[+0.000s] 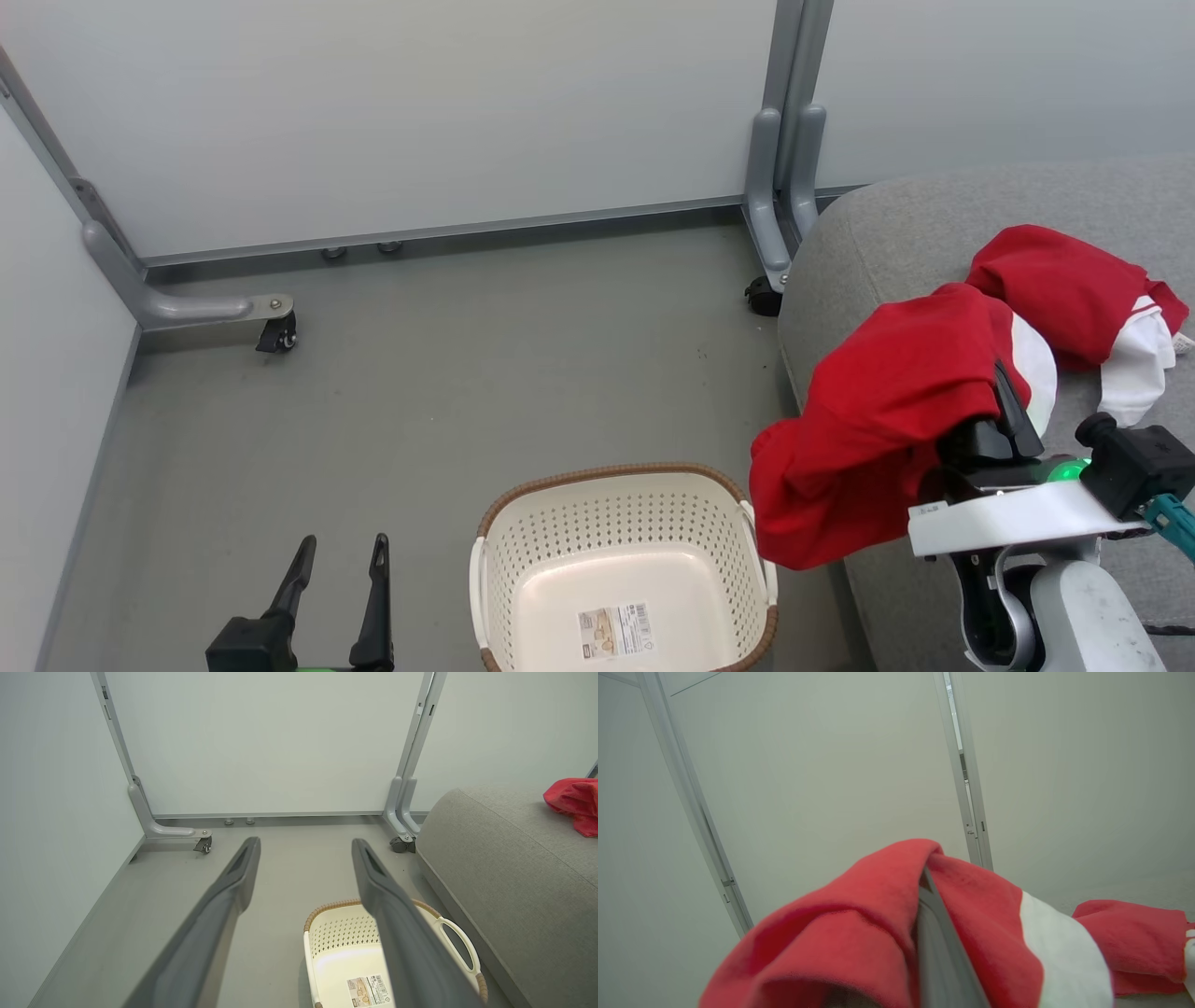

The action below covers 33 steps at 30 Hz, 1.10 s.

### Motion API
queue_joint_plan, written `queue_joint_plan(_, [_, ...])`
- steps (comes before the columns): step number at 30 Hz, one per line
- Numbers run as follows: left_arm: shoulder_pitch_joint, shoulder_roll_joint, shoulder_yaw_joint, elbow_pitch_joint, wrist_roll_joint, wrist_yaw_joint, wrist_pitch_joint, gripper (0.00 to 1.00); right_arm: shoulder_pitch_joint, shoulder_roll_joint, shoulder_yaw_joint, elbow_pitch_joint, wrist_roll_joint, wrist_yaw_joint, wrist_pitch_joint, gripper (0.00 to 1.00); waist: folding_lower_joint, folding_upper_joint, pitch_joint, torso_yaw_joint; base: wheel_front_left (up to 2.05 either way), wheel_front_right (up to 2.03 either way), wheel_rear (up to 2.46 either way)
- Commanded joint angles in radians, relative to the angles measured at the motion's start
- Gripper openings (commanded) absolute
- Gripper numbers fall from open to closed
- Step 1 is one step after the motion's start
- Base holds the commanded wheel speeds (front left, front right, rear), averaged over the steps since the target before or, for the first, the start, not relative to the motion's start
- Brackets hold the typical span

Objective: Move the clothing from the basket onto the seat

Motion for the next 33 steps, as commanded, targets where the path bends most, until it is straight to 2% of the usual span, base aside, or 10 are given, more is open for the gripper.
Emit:
queue_joint_plan(1, [0.009, 0.0, -0.001, 0.001, -0.002, -0.002, 0.0, 1.0, 0.012, -0.001, -0.003, 0.004, -0.007, -0.001, 0.0, 0.0, 0.0, 0.0, 0.0, 0.0, 0.0, 0.0, 0.0])
queue_joint_plan(21, [0.011, -0.001, -0.012, 0.005, -0.023, -0.002, 0.0, 1.0, 0.004, -0.007, 0.002, 0.002, -0.006, -0.001, 0.0, 0.0, 0.0, 0.0, -0.001, -0.009, 0.0, 0.0, 0.0])
queue_joint_plan(27, [0.011, -0.001, -0.022, 0.009, -0.02, -0.002, 0.0, 1.0, -0.012, -0.009, -0.001, -0.006, -0.009, -0.001, 0.0, 0.0, 0.0, 0.0, 0.003, -0.047, 0.0, 0.0, 0.0])
queue_joint_plan(33, [-0.002, 0.0, -0.028, 0.007, -0.028, -0.001, 0.0, 1.0, -0.026, -0.014, -0.004, -0.01, -0.014, -0.001, 0.0, 0.0, 0.0, 0.0, 0.01, -0.118, 0.0, 0.0, 0.0])
